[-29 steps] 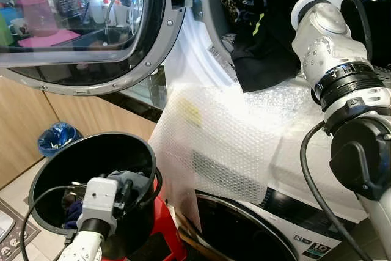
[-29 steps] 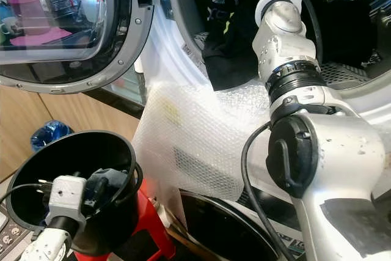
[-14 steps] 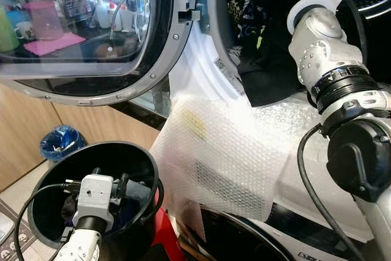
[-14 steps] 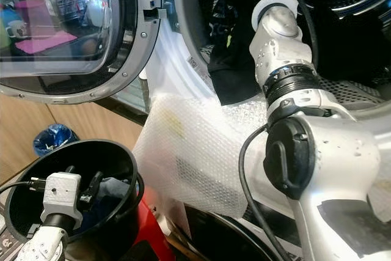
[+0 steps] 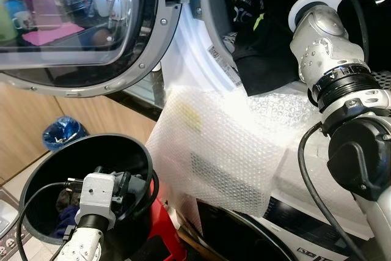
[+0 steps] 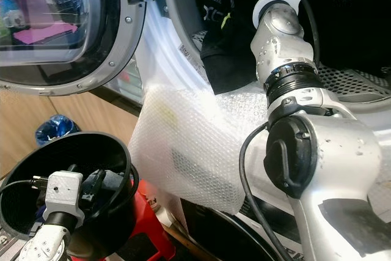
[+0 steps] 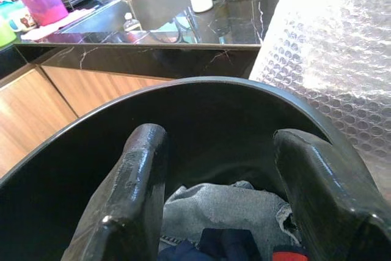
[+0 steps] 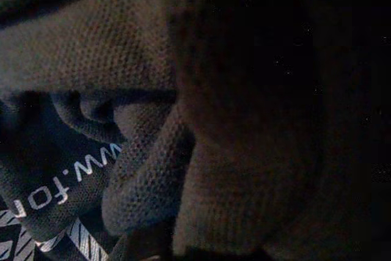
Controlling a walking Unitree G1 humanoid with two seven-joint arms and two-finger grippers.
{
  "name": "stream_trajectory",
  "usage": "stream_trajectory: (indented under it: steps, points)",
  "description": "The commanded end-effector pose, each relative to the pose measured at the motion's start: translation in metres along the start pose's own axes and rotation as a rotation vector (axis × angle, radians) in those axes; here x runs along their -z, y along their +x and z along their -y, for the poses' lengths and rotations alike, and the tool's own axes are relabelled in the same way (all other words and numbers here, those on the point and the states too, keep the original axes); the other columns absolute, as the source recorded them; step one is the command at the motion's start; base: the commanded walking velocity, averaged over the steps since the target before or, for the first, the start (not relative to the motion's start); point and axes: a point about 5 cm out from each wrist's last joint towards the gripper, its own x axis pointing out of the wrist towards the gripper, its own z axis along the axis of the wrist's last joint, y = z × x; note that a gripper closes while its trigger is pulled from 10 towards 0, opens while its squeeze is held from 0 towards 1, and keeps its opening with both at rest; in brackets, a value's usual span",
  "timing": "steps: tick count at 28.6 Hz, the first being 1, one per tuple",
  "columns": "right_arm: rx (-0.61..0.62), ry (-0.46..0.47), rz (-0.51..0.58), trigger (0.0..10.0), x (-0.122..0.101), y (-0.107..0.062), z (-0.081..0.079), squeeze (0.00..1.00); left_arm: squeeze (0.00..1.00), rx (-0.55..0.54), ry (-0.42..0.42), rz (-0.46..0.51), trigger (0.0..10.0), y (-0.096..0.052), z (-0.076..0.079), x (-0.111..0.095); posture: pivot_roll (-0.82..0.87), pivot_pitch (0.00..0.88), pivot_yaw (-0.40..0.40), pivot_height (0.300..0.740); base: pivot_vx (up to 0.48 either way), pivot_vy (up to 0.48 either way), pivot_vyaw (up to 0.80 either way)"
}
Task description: Clothes washing
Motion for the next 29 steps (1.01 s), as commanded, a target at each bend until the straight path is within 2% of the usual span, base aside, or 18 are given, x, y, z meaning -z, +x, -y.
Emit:
stream_trajectory:
  steps: [1,18,23,29]
  points:
    - [0.000,0.012,-0.008,10.0,0.000,0.000,0.000,0.00,0.00,0.015,0.004,0.010,10.0,-0.001,0.003,-0.001,0.13,0.017,-0.008,0.740,0.281,0.000,0.00]
    - [0.027,0.043,-0.002,10.0,-0.003,0.001,0.006,0.00,0.00,0.036,-0.029,0.008,10.0,-0.002,0.006,-0.001,0.13,0.031,-0.007,0.740,0.297,0.000,0.00]
    - [0.035,0.063,0.030,10.0,-0.012,0.001,0.007,0.00,0.00,0.051,-0.022,0.005,10.0,-0.004,0.009,0.000,0.13,0.036,-0.012,0.740,0.000,0.000,0.00]
    - [0.036,0.065,0.033,10.0,-0.013,0.001,0.007,0.00,0.00,0.052,-0.023,0.004,10.0,-0.004,0.010,0.000,0.13,0.036,-0.012,0.740,0.000,0.000,0.00]
